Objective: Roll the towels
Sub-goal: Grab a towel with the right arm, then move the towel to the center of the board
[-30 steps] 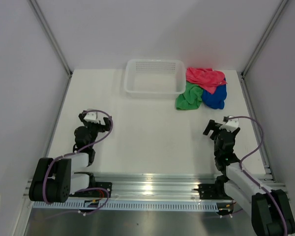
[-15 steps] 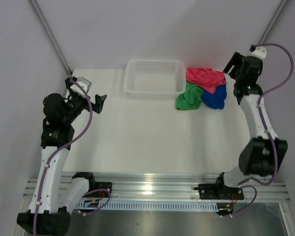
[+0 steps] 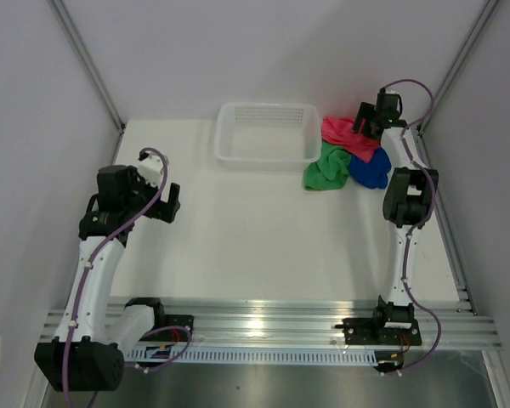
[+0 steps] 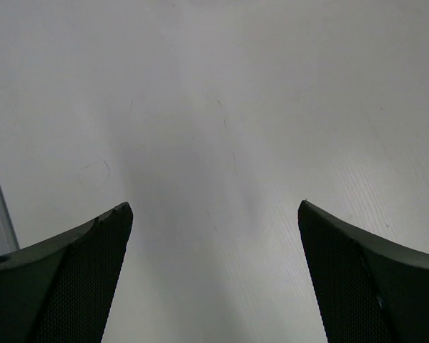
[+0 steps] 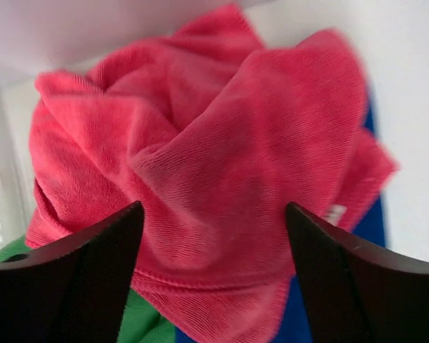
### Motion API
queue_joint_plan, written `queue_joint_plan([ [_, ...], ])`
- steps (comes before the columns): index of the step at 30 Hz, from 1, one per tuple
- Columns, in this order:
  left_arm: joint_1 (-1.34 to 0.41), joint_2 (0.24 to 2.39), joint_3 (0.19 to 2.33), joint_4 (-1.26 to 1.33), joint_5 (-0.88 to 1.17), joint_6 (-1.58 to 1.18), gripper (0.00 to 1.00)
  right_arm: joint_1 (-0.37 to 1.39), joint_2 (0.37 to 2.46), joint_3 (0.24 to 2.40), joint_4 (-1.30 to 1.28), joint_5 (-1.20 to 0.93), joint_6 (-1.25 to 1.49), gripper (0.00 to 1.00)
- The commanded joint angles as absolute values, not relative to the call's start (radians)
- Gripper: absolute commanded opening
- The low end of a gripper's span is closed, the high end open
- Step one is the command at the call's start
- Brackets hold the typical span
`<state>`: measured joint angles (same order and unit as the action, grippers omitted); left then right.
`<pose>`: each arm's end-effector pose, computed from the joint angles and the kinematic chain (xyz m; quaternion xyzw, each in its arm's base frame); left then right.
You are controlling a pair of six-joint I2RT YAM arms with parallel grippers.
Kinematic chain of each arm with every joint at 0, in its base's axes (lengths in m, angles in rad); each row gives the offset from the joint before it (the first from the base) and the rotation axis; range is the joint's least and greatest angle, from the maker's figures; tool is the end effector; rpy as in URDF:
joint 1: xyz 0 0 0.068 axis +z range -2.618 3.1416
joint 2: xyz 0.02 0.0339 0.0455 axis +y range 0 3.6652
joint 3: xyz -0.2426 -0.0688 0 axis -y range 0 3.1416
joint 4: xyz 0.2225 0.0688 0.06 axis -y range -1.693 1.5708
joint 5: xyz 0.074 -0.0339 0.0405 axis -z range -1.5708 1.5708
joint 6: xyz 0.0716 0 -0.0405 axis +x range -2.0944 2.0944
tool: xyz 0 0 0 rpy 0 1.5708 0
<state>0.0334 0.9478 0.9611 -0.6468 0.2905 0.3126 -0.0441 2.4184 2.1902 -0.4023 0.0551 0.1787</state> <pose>0.2156 -0.0133 0.2891 0.1876 0.8651 -0.0503 0.4625 0.5490 -0.0282 0.1964 0.1115 0.8843 0.0060 0.4535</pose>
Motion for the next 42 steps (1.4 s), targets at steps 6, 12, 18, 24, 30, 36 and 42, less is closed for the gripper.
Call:
queue_joint_plan([
  [6, 0.040, 0.960, 0.977, -0.650, 0.278, 0.287, 1.00, 0.029, 2.436, 2.234, -0.433, 0.171, 0.130, 0.23],
  [12, 0.040, 0.959, 0.966, -0.641, 0.287, 0.282, 0.99, 0.044, 2.274, 2.109, -0.357, 0.261, 0.035, 0.00],
  [18, 0.041, 0.931, 0.966, -0.647, 0.302, 0.285, 1.00, 0.054, 2.079, 2.065, -0.328, 0.354, 0.014, 0.00],
  [24, 0.040, 0.887, 0.968, -0.669, 0.308, 0.308, 0.99, 0.087, 1.881, 2.049, -0.350, 0.390, 0.005, 0.00],
  [30, 0.040, 0.830, 0.977, -0.696, 0.299, 0.322, 0.99, 0.343, 1.541, 1.876, -0.359, 0.487, -0.029, 0.00],
  [36, 0.048, 0.798, 1.008, -0.722, 0.291, 0.342, 0.99, 0.809, 1.321, 1.641, -0.281, 0.659, -0.019, 0.00],
  [42, 0.074, 0.804, 1.037, -0.713, 0.288, 0.348, 0.99, 1.044, 1.376, 1.614, -0.252, 0.648, 0.147, 0.00],
])
